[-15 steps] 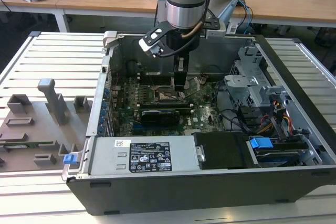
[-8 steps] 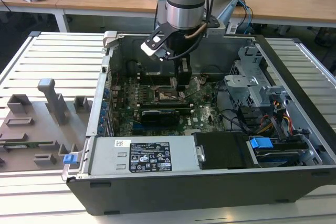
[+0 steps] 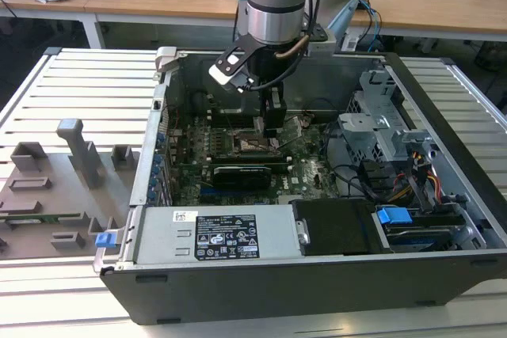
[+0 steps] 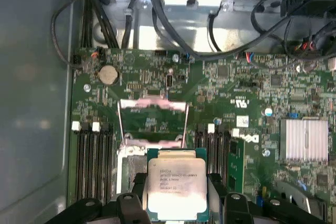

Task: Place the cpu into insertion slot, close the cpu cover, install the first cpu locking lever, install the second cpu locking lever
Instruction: 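Place the cpu into insertion slot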

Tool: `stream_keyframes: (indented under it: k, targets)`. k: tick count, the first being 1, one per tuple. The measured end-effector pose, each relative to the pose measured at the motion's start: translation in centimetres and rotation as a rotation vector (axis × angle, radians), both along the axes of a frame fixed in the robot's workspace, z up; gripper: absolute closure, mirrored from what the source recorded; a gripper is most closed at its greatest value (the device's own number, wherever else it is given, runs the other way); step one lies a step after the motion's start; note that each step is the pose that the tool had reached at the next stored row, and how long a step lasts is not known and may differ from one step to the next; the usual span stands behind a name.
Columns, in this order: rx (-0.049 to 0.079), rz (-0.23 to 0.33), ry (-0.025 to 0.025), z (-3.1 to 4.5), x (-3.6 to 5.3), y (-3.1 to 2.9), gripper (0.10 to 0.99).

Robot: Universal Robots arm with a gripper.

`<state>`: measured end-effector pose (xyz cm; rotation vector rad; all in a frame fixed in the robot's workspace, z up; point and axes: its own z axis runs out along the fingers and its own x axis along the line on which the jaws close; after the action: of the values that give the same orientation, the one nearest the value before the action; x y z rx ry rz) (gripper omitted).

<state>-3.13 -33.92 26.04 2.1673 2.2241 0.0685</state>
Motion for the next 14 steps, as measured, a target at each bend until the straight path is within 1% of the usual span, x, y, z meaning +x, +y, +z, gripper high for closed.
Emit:
stream_keyframes:
  k: [1,3,4,6,7,8,9,11,14]
  targets:
    - [0.0,0.0,0.0,0.0,-0.33,0.0,0.545]
    - [0.0,0.0,0.0,-0.02,-1.29,0.08,0.545]
    - [0.0,0.0,-0.0001,-0.02,-1.52,0.18,0.545]
    - [0.0,0.0,-0.0001,-0.03,-1.68,0.4,0.545]
    - [0.0,-0.001,0.0,-0.03,-1.74,0.69,0.545]
    - [0.0,-0.001,0.0,-0.03,-1.78,1.12,0.545]
    - [0.0,-0.001,0.0,-0.05,-1.84,1.3,0.545]
    - [0.0,-0.001,-0.0001,-0.12,-1.96,1.33,0.545]
    - [0.0,0.0,0.0,-0.54,-2.03,1.33,0.545]
